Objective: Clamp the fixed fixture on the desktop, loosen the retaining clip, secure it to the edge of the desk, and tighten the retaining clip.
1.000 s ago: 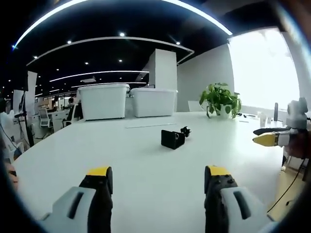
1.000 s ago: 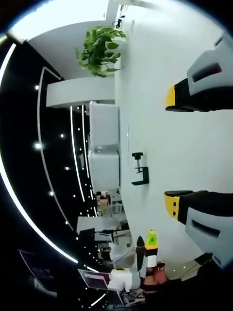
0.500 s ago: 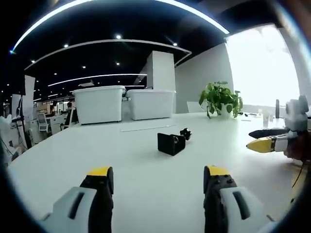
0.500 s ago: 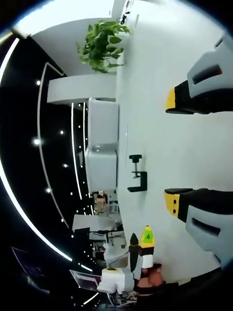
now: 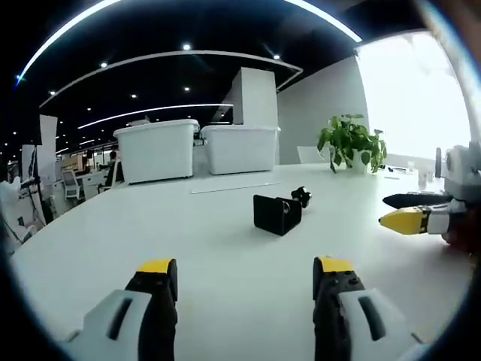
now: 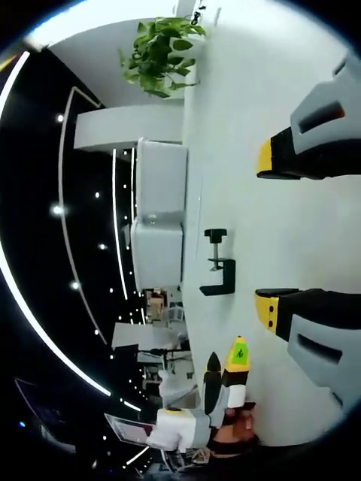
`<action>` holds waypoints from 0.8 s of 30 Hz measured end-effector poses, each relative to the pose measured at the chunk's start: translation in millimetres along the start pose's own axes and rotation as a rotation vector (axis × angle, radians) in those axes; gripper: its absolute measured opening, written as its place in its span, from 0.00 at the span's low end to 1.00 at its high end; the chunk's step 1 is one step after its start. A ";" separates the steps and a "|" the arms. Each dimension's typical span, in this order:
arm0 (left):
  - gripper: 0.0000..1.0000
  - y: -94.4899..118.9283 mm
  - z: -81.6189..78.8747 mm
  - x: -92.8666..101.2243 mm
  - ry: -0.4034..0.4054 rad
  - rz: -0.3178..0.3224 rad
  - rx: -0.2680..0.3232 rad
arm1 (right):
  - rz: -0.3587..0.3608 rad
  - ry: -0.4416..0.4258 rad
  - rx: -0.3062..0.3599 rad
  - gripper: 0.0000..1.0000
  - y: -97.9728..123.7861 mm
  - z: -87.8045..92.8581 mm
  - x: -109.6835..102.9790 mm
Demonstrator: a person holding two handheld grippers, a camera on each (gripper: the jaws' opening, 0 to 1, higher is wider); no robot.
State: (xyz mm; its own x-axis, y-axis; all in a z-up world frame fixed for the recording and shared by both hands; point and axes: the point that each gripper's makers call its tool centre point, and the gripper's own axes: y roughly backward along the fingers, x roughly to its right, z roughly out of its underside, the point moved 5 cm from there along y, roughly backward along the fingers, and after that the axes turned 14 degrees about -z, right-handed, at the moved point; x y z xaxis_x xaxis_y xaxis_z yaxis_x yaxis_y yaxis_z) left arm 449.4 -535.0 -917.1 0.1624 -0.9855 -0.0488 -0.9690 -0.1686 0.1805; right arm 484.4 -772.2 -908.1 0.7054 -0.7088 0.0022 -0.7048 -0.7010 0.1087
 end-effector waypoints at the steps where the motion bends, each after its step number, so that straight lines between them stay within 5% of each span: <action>1: 0.73 -3.8 -0.8 0.5 0.005 0.000 0.001 | 0.002 0.003 0.001 0.58 0.4 0.1 0.5; 15: 0.69 -43.6 -10.3 26.8 -0.018 0.002 0.008 | -0.029 0.012 0.024 0.56 -4.1 -6.7 -0.4; 24: 0.67 -50.1 -14.1 29.0 -0.019 -0.026 0.030 | -0.050 0.007 0.044 0.54 -2.9 -9.6 -5.9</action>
State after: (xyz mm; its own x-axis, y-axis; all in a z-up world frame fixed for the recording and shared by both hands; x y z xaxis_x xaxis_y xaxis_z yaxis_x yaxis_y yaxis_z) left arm 505.2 -555.4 -913.7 0.1844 -0.9802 -0.0723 -0.9697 -0.1934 0.1490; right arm 483.0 -765.2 -898.9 0.7400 -0.6726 0.0053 -0.6714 -0.7382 0.0653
